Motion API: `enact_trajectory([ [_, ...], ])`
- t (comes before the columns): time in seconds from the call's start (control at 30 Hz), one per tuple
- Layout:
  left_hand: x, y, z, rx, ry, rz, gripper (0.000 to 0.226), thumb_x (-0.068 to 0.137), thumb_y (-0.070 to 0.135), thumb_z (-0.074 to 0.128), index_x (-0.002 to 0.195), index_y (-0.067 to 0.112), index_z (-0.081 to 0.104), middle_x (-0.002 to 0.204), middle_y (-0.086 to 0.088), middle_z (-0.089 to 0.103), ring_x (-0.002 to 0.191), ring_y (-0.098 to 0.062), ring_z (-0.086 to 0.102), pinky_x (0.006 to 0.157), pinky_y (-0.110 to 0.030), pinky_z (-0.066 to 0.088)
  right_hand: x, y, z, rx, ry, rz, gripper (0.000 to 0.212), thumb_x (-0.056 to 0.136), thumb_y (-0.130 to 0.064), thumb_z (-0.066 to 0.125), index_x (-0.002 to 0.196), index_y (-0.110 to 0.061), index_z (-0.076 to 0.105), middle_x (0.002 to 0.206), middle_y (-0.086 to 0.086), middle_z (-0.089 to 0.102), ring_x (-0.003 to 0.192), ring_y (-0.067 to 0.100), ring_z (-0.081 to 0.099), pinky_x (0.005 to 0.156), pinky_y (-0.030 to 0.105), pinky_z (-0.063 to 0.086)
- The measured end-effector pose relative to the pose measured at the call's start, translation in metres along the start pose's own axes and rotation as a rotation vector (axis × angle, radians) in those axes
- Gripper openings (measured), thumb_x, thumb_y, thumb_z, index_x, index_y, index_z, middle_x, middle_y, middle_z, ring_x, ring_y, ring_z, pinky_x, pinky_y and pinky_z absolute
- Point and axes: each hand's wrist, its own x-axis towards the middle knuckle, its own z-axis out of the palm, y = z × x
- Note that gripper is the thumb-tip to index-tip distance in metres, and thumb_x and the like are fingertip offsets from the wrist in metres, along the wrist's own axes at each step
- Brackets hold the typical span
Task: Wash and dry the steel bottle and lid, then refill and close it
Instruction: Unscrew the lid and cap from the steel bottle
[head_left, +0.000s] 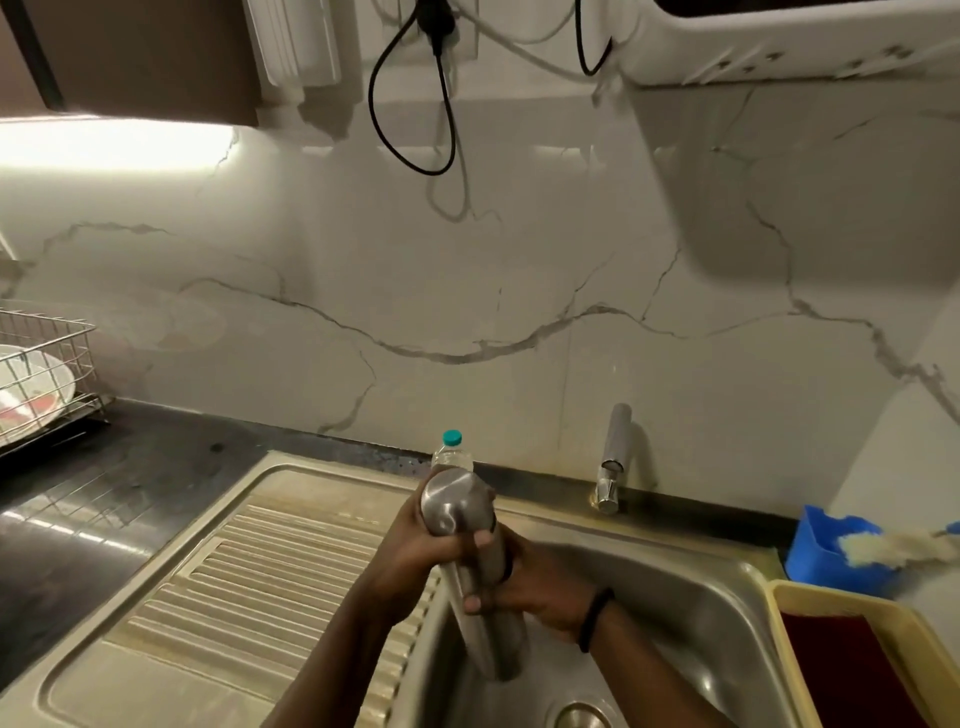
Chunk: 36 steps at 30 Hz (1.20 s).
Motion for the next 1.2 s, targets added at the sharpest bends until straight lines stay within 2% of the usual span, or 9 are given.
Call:
enact_trajectory([
  [0.1, 0.006, 0.007, 0.018, -0.067, -0.092, 0.033, 0.066, 0.069, 0.012, 0.079, 0.13, 0.001, 0.055, 0.128, -0.016, 0.065, 0.122, -0.029, 0.061, 0.097, -0.043, 0.053, -0.01, 0.0, -0.001, -0.015, 0.082, -0.014, 0.086, 0.059, -0.046, 0.087, 0.135, -0.037, 0.046, 0.126, -0.01, 0.062, 0.118, 0.011, 0.057, 0.103, 0.041, 0.048],
  [0.27, 0.016, 0.006, 0.047, -0.07, 0.013, 0.001, 0.065, 0.065, 0.022, 0.084, 0.121, 0.005, 0.056, 0.11, -0.026, 0.066, 0.106, -0.043, 0.063, 0.082, -0.037, 0.057, -0.017, 0.01, 0.008, -0.036, 0.365, 0.007, 0.077, 0.054, -0.053, 0.079, 0.125, -0.035, 0.052, 0.117, -0.01, 0.064, 0.11, 0.009, 0.06, 0.099, 0.042, 0.051],
  [0.47, 0.015, -0.004, 0.1, -0.072, 0.388, -0.115, 0.054, 0.075, 0.022, 0.085, 0.111, 0.04, 0.05, 0.108, 0.002, 0.062, 0.095, -0.019, 0.065, 0.074, -0.033, 0.057, -0.013, 0.022, 0.018, -0.06, 0.742, 0.024, 0.026, 0.091, -0.021, 0.061, 0.116, -0.025, 0.054, 0.104, -0.004, 0.064, 0.098, 0.018, 0.063, 0.075, 0.021, 0.049],
  [0.6, 0.005, -0.017, 0.119, 0.029, 0.387, -0.171, 0.057, 0.088, 0.04, 0.07, 0.134, 0.038, 0.036, 0.117, 0.012, 0.055, 0.11, -0.014, 0.055, 0.096, -0.038, 0.047, -0.026, 0.038, 0.013, 0.018, 0.728, -0.015, 0.025, 0.09, -0.024, 0.059, 0.114, -0.017, 0.057, 0.104, 0.009, 0.065, 0.099, 0.025, 0.061, 0.081, 0.033, 0.049],
  [0.7, -0.001, -0.03, 0.111, 0.126, 0.367, -0.119, 0.038, 0.09, 0.03, 0.071, 0.122, 0.032, 0.05, 0.115, 0.01, 0.063, 0.111, -0.013, 0.063, 0.088, -0.029, 0.054, -0.03, 0.047, 0.008, 0.115, 0.696, -0.031, 0.021, 0.089, -0.028, 0.064, 0.109, -0.023, 0.062, 0.101, 0.01, 0.07, 0.09, 0.019, 0.066, 0.071, 0.033, 0.058],
  [0.87, 0.009, -0.037, 0.094, 0.175, 0.317, -0.101, 0.08, 0.06, 0.051, 0.09, 0.12, 0.047, 0.038, 0.124, 0.008, 0.052, 0.111, -0.015, 0.059, 0.087, -0.038, 0.057, -0.03, 0.061, 0.004, -0.143, 0.604, 0.037, 0.061, 0.067, -0.029, 0.085, 0.116, -0.039, 0.051, 0.109, -0.015, 0.062, 0.1, 0.003, 0.061, 0.077, 0.02, 0.053],
  [1.03, 0.003, -0.032, 0.105, 0.138, 0.154, -0.206, 0.078, 0.091, 0.031, 0.069, 0.153, 0.032, 0.021, 0.135, 0.008, 0.04, 0.126, -0.021, 0.048, 0.086, -0.024, 0.046, -0.024, 0.064, 0.005, 0.109, 0.705, 0.1, 0.056, 0.048, -0.047, 0.077, 0.1, -0.039, 0.057, 0.106, -0.004, 0.068, 0.097, 0.013, 0.066, 0.081, 0.039, 0.059],
  [1.13, 0.003, -0.038, 0.092, 0.25, 0.204, -0.085, 0.063, 0.083, 0.03, 0.078, 0.134, 0.027, 0.043, 0.125, 0.008, 0.058, 0.116, -0.014, 0.06, 0.077, -0.016, 0.051, -0.032, 0.067, 0.0, -0.031, 0.656, 0.099, 0.058, 0.063, -0.027, 0.086, 0.11, -0.038, 0.053, 0.103, -0.013, 0.064, 0.095, 0.004, 0.062, 0.075, 0.022, 0.055],
  [1.2, 0.006, -0.043, 0.088, 0.212, 0.273, -0.09, 0.068, 0.07, 0.037, 0.088, 0.122, 0.028, 0.045, 0.116, 0.005, 0.059, 0.106, -0.013, 0.063, 0.08, -0.023, 0.054, -0.033, 0.069, 0.0, -0.103, 0.637, 0.066, 0.06, 0.063, -0.032, 0.085, 0.113, -0.038, 0.052, 0.104, -0.015, 0.063, 0.096, 0.002, 0.061, 0.075, 0.02, 0.052],
])
